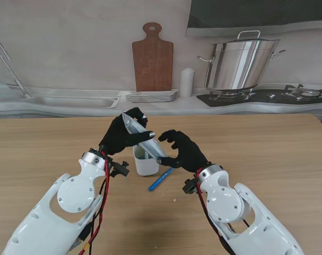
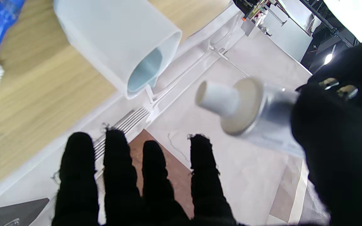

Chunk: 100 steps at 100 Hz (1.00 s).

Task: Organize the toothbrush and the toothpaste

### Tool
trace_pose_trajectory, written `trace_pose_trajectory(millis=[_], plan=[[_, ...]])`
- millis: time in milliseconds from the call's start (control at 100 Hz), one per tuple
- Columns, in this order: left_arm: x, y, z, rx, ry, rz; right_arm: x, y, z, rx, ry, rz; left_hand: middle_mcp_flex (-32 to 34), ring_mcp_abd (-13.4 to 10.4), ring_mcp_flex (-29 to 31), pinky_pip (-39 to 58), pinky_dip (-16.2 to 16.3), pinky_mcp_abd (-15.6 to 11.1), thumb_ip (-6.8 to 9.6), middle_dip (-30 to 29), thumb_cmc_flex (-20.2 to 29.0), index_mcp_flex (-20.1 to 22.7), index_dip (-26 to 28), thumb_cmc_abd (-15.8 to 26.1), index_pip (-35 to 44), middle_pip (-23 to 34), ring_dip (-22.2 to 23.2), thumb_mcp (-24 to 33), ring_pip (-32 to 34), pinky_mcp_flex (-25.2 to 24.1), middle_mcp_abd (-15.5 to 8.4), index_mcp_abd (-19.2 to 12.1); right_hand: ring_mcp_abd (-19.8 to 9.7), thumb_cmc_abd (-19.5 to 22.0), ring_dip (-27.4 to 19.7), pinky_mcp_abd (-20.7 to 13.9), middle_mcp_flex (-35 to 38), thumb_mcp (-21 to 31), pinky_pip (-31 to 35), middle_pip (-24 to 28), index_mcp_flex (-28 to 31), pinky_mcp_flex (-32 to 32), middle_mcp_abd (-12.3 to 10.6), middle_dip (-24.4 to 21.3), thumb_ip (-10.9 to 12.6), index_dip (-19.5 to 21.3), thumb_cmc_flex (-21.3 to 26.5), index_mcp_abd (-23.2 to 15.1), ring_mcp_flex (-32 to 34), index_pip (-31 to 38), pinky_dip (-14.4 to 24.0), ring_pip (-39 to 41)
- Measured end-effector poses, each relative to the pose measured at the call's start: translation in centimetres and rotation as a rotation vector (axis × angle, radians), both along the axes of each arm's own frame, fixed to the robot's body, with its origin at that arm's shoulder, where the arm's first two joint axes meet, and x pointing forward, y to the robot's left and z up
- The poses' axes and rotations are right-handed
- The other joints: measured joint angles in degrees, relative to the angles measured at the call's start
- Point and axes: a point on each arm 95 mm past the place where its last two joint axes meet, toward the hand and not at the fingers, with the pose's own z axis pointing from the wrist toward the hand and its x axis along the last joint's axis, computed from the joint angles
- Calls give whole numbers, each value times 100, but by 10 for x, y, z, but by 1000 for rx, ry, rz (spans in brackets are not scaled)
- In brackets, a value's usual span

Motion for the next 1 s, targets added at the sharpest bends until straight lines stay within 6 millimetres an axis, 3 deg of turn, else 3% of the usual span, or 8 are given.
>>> trace_pose_trajectory(millis=[200,220,270,500,650,710,770,1000], plan=[[11,12,9,94,-32,50,1,-15,0,-4,-28,22,0,0,0,1,48,0,0,0,0,0,36,0,-4,34,-1,29,11,2,0,1,1,581,-508,-252,-486,-553,-655,-409,-668,-891,-4,-225,68,-223,-212,-444,-745,17,-462,-609],[13,13,9,105,-33,55,1,-16,0,-4,-30,26,0,0,0,1,48,0,0,0,0,0,39,-1,-5,33,-1,29,11,2,0,1,1,625,-566,-266,-505,-603,-705,-493,-714,-963,-6,-270,182,-260,-251,-471,-810,-15,-508,-644],[18,17,11,128,-34,66,0,-18,-1,-3,-34,35,0,0,0,1,49,0,0,0,0,0,42,-1,-8,35,-1,30,11,2,0,1,-10,776,-680,-333,-505,-730,-789,-698,-725,-1118,-75,-358,356,-391,-251,-544,-953,-182,-660,-708],[44,36,7,234,-30,132,-2,-25,-3,-7,-55,64,0,0,1,1,50,0,1,0,0,-1,49,-1,-21,36,-1,30,12,2,0,1,-151,1219,-803,-478,-505,-1280,-972,-1591,-726,-1526,-172,-659,422,-755,-376,-762,-1423,-752,-1045,-753],[52,42,3,268,-11,172,-3,-28,-4,-16,-57,67,0,0,1,2,50,0,1,0,0,-1,76,0,-50,37,-2,36,12,2,0,1,-89,1642,-680,-455,-505,-2033,-945,-1068,-726,-1480,-52,-523,720,-696,-368,-667,-1131,-590,-1057,-392],[54,43,1,275,-7,180,-4,-29,-4,-22,-58,68,0,0,1,2,50,0,0,0,0,-1,77,0,-52,37,-2,37,12,2,0,1,-68,1640,-512,-396,-506,-2067,-893,-865,-726,-1399,5,-442,1119,-613,-437,-652,-1022,-445,-1008,-224],[56,43,0,281,-6,184,-5,-30,-4,-26,-62,68,0,0,1,2,50,0,0,0,0,-1,77,-1,-52,37,-2,38,13,2,0,1,-51,1548,-438,-372,-506,-2046,-885,-791,-726,-1366,5,-421,1257,-594,-546,-610,-985,-388,-909,-187],[61,42,-2,294,15,191,-6,-32,-4,-27,-66,71,0,0,1,3,50,0,1,0,0,-1,78,-1,-52,37,-2,41,14,2,0,1,-49,1521,-436,-339,-506,-1930,-884,-737,-726,-1319,5,-420,1323,-516,-546,-602,-975,-236,-893,-186]])
